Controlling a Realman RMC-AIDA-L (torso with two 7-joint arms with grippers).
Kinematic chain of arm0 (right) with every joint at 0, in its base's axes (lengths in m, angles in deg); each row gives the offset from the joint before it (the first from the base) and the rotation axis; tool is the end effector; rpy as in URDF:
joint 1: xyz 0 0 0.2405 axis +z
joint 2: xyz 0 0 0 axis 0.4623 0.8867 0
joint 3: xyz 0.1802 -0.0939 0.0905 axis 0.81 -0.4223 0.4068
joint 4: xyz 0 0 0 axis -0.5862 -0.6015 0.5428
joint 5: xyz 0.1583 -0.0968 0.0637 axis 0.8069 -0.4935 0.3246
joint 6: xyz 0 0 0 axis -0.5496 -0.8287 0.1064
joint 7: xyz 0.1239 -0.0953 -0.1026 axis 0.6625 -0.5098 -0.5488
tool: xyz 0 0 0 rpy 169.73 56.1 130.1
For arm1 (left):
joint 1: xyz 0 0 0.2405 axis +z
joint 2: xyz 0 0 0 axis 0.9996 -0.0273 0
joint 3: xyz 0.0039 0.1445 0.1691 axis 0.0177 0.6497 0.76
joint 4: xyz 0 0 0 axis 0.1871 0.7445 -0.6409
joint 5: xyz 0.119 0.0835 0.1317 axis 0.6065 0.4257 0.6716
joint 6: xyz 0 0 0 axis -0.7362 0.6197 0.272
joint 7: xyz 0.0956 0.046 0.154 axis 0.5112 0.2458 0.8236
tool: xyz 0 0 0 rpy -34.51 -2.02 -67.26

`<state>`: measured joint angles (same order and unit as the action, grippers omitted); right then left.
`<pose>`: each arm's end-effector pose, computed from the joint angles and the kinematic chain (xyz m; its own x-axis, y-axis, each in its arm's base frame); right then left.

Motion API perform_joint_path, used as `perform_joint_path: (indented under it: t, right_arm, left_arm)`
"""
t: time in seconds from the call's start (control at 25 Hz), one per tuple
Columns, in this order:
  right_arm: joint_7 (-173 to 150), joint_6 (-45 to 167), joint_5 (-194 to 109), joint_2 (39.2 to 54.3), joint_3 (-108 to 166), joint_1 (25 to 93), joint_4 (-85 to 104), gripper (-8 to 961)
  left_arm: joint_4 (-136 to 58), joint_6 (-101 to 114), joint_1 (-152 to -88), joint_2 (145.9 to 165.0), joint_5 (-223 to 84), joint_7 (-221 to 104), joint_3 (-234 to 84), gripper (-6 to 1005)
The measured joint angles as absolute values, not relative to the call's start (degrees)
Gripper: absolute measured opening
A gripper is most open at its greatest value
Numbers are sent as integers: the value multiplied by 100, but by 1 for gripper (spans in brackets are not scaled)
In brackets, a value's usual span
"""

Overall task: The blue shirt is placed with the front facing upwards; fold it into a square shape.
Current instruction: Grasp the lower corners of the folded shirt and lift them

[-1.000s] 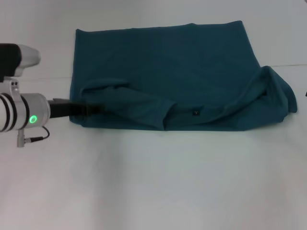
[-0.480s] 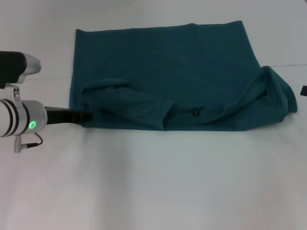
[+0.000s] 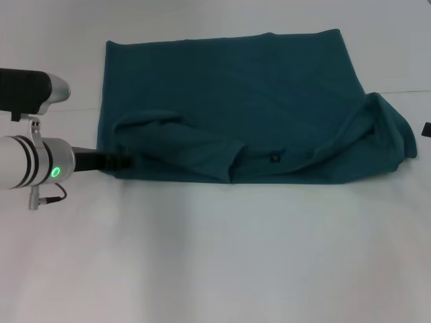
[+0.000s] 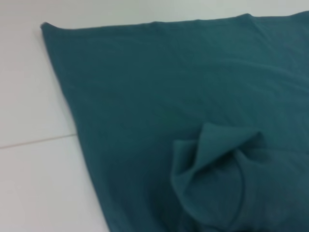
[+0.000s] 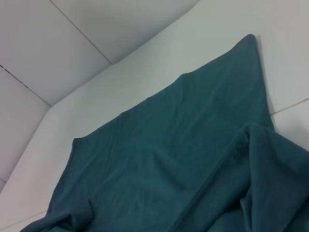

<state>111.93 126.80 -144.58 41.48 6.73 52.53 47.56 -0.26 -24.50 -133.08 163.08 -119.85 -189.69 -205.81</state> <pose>0.3193 0.3606 0.1118 0.1664 -0.6564 -0.7358 -0.9859 -0.1261 -0.1104 -0.2318 0.4385 -0.0425 0.6303 0.6755 0.3827 0.7372 -0.3661 -0.5679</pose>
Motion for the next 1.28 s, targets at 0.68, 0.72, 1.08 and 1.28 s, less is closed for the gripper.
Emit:
perform_joint_path:
  t: [0.68, 0.72, 1.08, 1.28]
  right_arm:
    - [11194, 12661, -14457, 4149, 675, 5268, 4726, 790]
    - [11195, 12661, -14457, 4151, 673, 5279, 4720, 790]
    - [11208, 12649, -14472, 4157, 623, 5312, 4699, 791]
    - [11233, 12633, -14639, 4158, 622, 5373, 4681, 774]
  left_arm:
    - [-615, -1789, -13454, 16255, -11965, -18920, -20582, 601]
    - [-691, -1723, -13476, 16256, -11965, -18913, -20582, 601]
    - [-903, -1466, -13550, 16288, -11964, -18884, -20581, 599]
    - [-1053, -1339, -13576, 16292, -11964, -18787, -20497, 598]
